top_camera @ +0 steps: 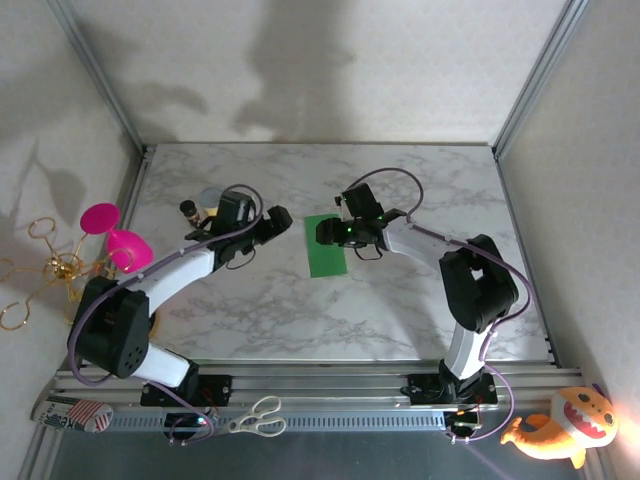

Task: Fold a paper plane with a square sheet of paper (pick it up from the middle)
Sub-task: Move the paper to the center of the table, then third fold the triangle at the center of the table.

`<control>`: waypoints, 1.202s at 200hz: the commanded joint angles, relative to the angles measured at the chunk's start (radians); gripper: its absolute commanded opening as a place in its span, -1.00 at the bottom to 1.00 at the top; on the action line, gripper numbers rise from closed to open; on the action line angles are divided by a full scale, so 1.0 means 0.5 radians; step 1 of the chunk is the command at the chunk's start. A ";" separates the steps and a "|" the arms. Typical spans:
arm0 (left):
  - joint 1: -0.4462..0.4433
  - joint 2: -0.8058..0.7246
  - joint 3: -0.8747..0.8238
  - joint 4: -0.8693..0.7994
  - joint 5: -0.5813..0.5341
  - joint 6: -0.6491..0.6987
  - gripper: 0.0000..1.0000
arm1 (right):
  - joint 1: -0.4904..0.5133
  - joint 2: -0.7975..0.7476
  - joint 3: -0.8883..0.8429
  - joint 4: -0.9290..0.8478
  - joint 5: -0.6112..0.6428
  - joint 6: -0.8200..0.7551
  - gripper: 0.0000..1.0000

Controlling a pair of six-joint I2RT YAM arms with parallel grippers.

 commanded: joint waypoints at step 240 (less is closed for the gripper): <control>-0.416 0.519 -0.172 0.489 0.274 -0.631 -0.25 | -0.062 0.446 0.007 -0.136 0.092 0.303 -0.05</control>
